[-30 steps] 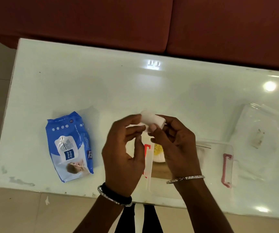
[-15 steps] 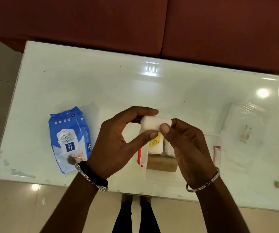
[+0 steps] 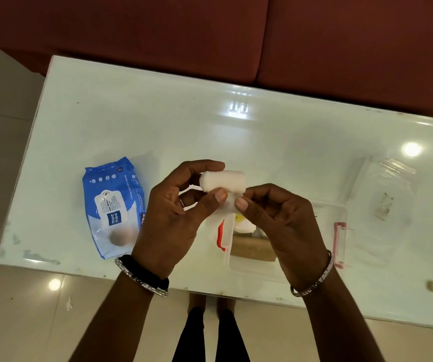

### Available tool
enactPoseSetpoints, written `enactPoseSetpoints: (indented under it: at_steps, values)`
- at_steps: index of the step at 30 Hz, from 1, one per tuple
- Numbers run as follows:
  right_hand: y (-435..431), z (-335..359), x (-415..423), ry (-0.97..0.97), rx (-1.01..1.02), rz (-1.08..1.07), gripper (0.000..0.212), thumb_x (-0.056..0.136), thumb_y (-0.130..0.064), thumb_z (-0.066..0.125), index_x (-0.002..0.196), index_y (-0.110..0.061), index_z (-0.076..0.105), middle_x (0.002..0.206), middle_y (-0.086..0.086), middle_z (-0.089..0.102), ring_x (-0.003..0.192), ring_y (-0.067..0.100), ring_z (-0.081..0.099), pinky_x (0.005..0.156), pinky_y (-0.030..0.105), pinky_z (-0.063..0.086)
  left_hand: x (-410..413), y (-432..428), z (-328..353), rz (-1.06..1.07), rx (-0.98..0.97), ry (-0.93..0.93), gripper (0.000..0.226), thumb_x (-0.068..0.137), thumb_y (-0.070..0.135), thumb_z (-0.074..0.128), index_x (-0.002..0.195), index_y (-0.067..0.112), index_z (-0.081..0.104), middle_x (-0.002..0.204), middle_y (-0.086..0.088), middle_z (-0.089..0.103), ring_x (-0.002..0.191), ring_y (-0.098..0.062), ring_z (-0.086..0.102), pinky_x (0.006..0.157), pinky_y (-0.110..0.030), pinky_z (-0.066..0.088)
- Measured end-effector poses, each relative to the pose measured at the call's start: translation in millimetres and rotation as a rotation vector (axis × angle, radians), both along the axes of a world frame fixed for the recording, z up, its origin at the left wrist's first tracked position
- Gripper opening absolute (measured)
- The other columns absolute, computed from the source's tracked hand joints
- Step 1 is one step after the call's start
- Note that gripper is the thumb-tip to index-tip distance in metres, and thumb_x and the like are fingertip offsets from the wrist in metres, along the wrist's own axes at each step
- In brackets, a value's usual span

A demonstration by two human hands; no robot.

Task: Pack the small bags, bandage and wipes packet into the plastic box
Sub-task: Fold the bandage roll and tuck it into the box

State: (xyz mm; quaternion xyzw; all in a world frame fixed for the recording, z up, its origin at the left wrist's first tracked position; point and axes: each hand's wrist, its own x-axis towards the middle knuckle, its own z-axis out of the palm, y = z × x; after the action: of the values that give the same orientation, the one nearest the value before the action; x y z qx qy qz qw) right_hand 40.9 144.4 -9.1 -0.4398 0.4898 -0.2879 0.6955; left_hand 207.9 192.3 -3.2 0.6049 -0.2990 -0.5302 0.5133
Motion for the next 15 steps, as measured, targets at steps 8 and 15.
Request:
enactPoseSetpoints:
  at_steps: [8,15]
  values:
    - [-0.2,2.2,9.2,-0.051,0.014,-0.012,0.037,0.078,-0.021,0.073,0.111,-0.005,0.07,0.096,0.01,0.078,0.087,0.018,0.075,0.071,0.021,0.057,-3.3,10.9,-5.2,-0.107,0.033,-0.034,0.035,0.079,0.011,0.074,0.112,0.02,0.068,0.105,-0.001,0.071,0.091,-0.026,0.07,0.079,-0.039,0.061]
    - [0.2,-2.5,5.1,0.011,-0.038,-0.028,0.03,0.07,-0.019,0.077,0.099,-0.013,0.074,0.096,0.007,0.078,0.084,0.022,0.074,0.071,0.029,0.06,0.0,16.2,-5.8,-0.106,0.236,0.271,0.052,0.07,0.03,0.074,0.121,0.026,0.062,0.108,-0.011,0.072,0.099,-0.026,0.071,0.076,-0.039,0.06]
